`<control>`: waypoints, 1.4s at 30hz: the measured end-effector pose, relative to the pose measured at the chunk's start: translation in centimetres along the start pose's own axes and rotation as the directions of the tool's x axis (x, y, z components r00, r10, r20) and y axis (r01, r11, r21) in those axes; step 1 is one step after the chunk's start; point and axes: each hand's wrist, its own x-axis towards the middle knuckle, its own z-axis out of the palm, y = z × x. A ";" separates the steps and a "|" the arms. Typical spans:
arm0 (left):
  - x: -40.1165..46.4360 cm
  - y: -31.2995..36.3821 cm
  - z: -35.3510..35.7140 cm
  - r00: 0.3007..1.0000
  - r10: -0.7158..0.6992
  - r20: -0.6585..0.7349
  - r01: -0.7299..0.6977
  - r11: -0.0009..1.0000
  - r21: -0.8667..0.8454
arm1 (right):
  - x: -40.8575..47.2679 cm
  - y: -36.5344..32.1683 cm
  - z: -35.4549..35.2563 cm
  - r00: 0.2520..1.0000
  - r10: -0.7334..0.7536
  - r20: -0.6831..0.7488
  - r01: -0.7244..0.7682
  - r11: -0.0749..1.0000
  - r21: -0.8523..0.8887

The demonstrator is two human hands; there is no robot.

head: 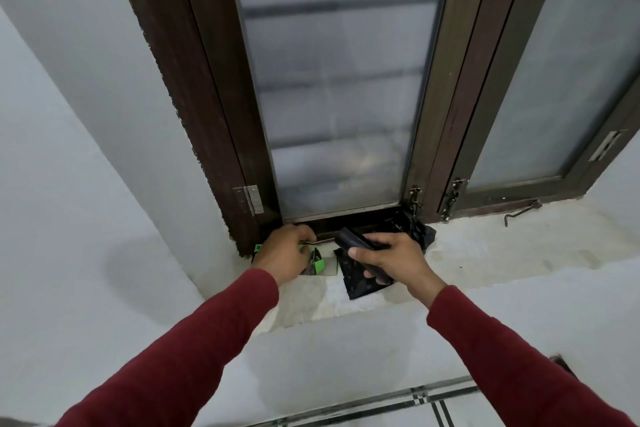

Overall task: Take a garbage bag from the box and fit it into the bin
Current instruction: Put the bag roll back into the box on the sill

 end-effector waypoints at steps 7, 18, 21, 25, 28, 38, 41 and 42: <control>1.8 0.9 0.6 0.942 0.059 0.330 -0.229 0.833 0.504 | -0.8 0.2 -0.2 0.963 0.263 0.068 -0.271 0.929 0.254; 2.6 1.0 -1.9 0.996 -0.086 0.030 0.085 0.996 0.041 | -0.4 -2.9 -0.2 0.995 0.091 0.034 -0.097 0.942 0.323; 1.9 0.7 -3.3 0.988 -0.152 -0.008 0.139 0.924 -0.357 | 0.0 -5.5 -0.2 0.999 -0.009 0.049 -0.006 0.955 0.296; -0.1 0.5 -3.4 0.979 -0.189 0.075 0.199 0.824 -0.531 | 0.4 -7.9 0.2 0.987 -0.085 0.133 0.081 0.996 0.035; -1.0 0.0 -2.6 0.980 -0.199 0.032 0.180 0.795 -0.579 | 0.5 -8.0 0.9 0.972 -0.145 0.186 0.198 0.930 -0.309; -2.0 0.0 -1.5 0.997 -0.076 -0.009 0.057 0.810 -0.584 | 1.4 -14.1 5.4 0.890 -0.102 0.444 0.456 0.232 -0.859; -2.2 0.3 -1.3 0.998 -0.059 -0.019 0.038 0.823 -0.567 | 1.9 -14.8 6.2 0.898 -0.129 0.420 0.434 0.120 -0.893; -2.2 0.4 -1.3 0.998 -0.060 -0.022 0.037 0.816 -0.577 | 2.1 -14.8 6.3 0.903 -0.142 0.406 0.424 0.134 -0.896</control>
